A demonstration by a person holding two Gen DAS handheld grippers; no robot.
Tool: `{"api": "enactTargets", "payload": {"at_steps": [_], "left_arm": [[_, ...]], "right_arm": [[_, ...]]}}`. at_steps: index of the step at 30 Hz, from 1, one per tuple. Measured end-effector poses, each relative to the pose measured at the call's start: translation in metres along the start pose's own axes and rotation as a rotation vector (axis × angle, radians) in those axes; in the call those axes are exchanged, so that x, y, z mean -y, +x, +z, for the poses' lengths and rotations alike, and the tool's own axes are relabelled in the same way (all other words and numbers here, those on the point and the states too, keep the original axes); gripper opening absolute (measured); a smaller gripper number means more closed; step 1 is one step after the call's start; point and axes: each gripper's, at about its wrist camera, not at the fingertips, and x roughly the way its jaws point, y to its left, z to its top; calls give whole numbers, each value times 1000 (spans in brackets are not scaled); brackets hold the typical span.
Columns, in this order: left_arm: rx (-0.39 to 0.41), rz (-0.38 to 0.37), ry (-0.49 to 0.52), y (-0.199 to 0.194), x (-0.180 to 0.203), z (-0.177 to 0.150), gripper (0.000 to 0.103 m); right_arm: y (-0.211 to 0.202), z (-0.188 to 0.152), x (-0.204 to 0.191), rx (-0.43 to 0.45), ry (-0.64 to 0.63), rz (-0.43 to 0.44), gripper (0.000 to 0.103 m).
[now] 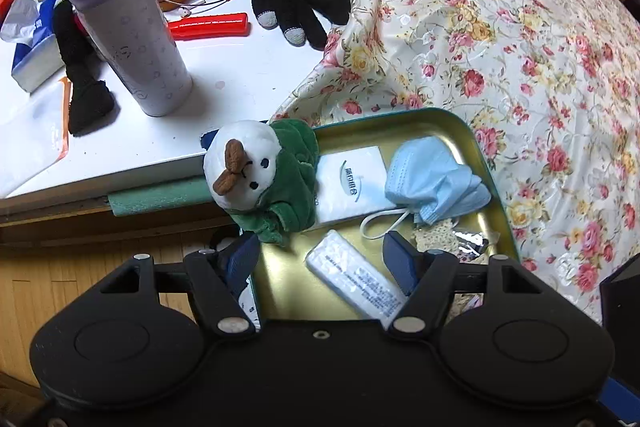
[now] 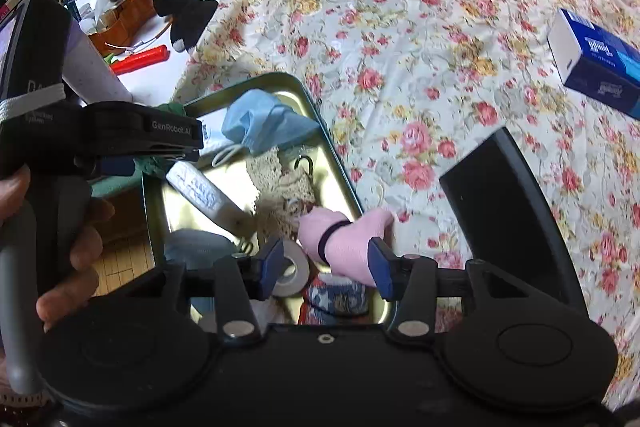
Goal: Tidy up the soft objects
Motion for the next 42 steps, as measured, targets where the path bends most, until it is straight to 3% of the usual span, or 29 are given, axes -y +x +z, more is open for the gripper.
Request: {"api": "enactTargets", "payload": {"at_steps": [4,14,25,42], "left_arm": [[3,12,36,0,5,-4,76],[-3,4,102,-3,12,-23,77],[38,3,145,-33,29,-78,82],[119,64,114,-100,45,-157,93]], "right_arm": [[-3,-5,1,-6,10,-6,48],[-11,-24,9,-23,38,-20,51],[-13,-70,29,-112,62,-60,54],[-61,-132,60,-19,51,-50,63]]}}
